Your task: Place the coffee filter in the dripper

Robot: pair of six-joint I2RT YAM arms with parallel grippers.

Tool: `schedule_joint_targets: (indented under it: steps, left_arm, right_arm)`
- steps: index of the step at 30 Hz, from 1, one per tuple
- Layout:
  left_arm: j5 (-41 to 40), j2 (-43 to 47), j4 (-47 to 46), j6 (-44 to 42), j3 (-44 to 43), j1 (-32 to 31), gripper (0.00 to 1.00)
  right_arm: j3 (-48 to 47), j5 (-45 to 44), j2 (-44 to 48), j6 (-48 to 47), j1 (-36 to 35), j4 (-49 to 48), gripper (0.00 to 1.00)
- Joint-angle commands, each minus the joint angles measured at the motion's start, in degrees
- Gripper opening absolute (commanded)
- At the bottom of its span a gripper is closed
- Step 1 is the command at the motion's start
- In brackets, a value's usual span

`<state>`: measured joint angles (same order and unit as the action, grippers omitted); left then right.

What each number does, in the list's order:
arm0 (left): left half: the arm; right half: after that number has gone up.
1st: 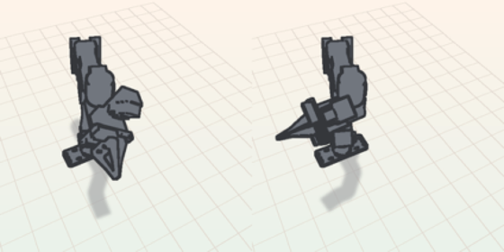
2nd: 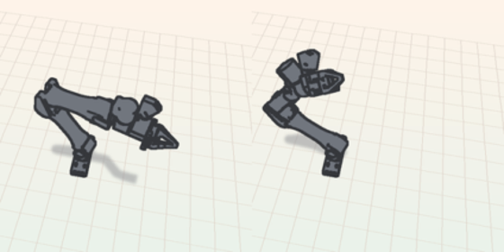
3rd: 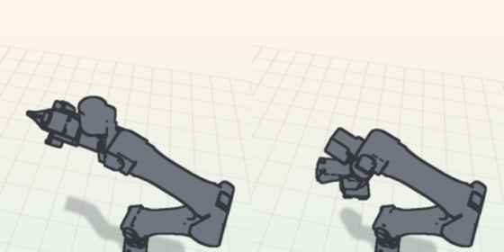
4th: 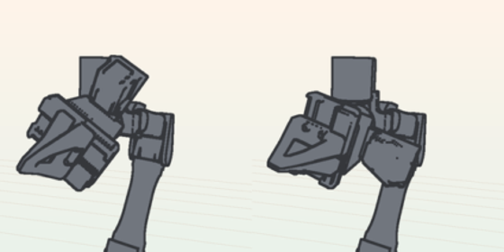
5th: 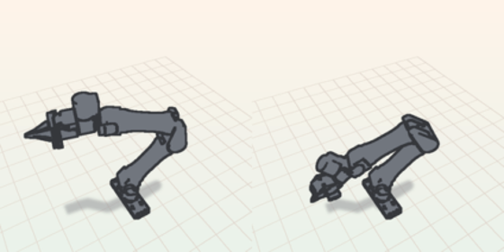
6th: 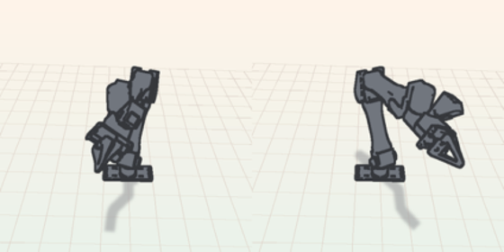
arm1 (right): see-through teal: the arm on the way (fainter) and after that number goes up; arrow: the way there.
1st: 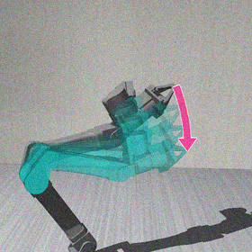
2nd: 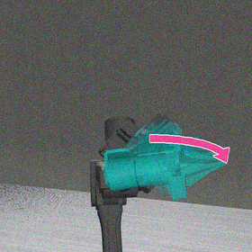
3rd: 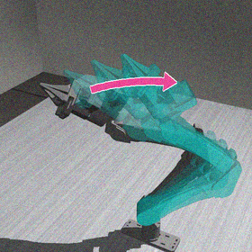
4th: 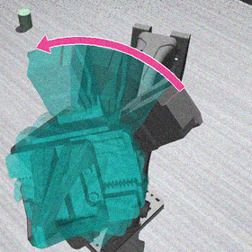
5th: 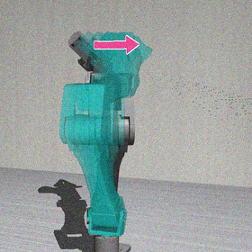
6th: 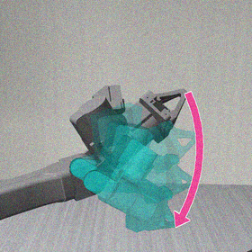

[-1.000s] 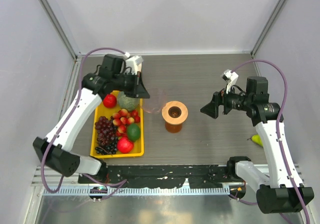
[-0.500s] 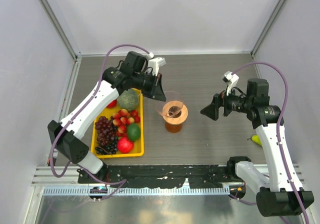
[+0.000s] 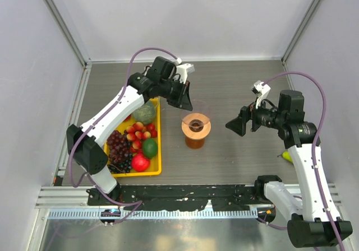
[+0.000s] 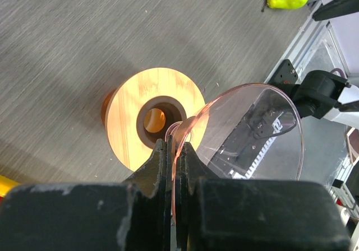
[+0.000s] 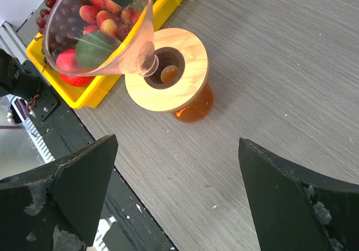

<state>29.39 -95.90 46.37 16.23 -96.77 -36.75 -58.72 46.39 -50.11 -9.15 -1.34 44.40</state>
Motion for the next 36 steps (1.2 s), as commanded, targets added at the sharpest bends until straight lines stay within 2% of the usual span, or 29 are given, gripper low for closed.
schedule_joint_targets:
  steps: [1,10,25,36]
  left_arm:
    - [-1.0,-0.6,-3.6,-0.8,-2.8,-1.0,0.01]
    - [-4.4,-1.6,-3.8,-1.9,-1.5,-2.0,0.00]
    - [-5.1,-3.8,-4.5,-1.6,-1.3,-2.7,0.01]
    - [-5.9,-2.2,-7.0,-0.9,2.7,-2.7,0.19]
  right_arm:
    - [-0.2,-0.6,1.7,0.4,-0.1,-2.7,0.95]
    - [0.3,-0.6,2.1,0.1,-0.1,-2.7,0.95]
    - [0.4,-0.3,2.0,0.1,0.0,-2.7,0.96]
    - [0.1,0.3,1.8,0.4,0.0,-2.7,0.96]
